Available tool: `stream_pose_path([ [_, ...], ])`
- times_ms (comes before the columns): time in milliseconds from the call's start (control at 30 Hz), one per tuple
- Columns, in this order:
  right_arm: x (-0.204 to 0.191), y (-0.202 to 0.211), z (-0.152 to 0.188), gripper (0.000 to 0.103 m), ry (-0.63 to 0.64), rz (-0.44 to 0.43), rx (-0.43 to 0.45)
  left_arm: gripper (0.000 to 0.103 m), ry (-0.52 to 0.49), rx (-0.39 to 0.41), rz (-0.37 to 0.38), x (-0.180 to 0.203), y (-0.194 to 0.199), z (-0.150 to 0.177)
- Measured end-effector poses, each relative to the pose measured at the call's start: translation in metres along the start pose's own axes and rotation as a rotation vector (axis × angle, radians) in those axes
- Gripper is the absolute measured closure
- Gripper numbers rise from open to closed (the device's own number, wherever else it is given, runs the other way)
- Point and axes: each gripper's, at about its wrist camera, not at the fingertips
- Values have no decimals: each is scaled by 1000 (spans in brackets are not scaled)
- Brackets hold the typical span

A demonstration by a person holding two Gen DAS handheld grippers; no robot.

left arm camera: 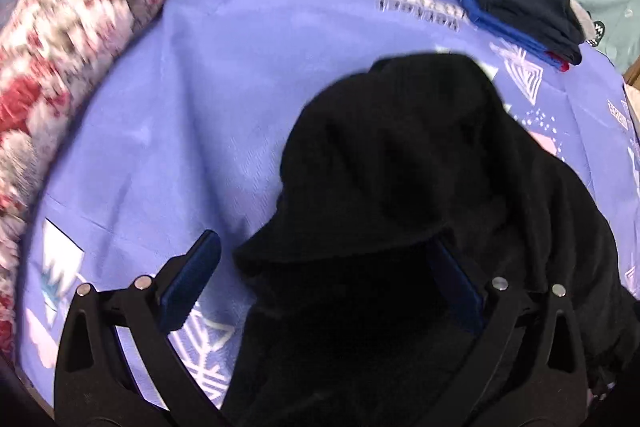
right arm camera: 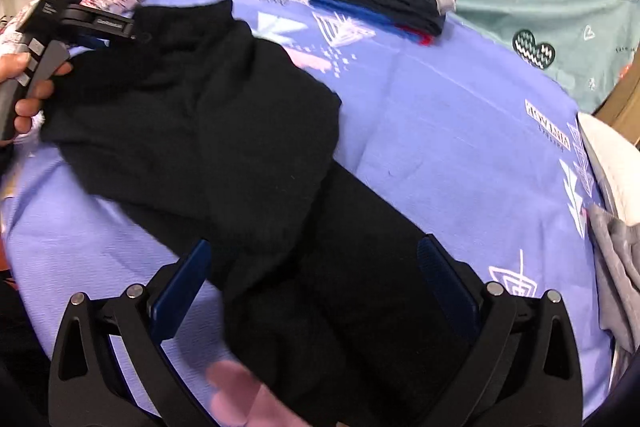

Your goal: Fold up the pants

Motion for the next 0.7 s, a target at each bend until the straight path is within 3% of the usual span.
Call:
stream_pose_path([
  [33,2,-3,0,23,-9,-25,-6,2,21,-18,21,-4,-5,0],
  [67,6,-4,0,66,-28,-79,-14,3,39,-20,45,-8,-7,-1],
  [100,9,-4,-2,88,-45,-118,-21,8,56,-1,74,-12,-5,0],
  [200,29,16,-12,94,-116,-179,36,47,98,54,102,-25,5,1],
  [267,50,39,-24,96,-139,-138,97,95,120,82,127,-34,13,0],
  [333,77,66,-46,101,-149,-50,174,95,143,87,144,-42,18,-4],
  [467,133,89,-88,100,-206,36,245,94,143,83,142,-48,21,-5],
  [533,158,79,-109,97,-257,37,196,92,148,68,144,-49,19,-4],
  [567,168,70,-116,93,-295,0,131,86,152,64,141,-50,18,-5],
  [600,166,67,-116,85,-296,-36,115,81,160,64,141,-51,19,-5],
  [633,158,67,-113,72,-277,-77,103,68,169,72,143,-53,23,-4],
  [667,140,66,-109,38,-218,-88,89,50,177,85,134,-57,28,-3],
  [700,121,64,-101,19,-156,-88,79,40,186,97,123,-62,33,-2],
])
Point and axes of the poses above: each gripper's, at about its wrist camera, not at the fingertips, and y roughly against the way its jaws point, x to its right, z to its underside, and after that the axes turned 4 degrees about x, right-handed
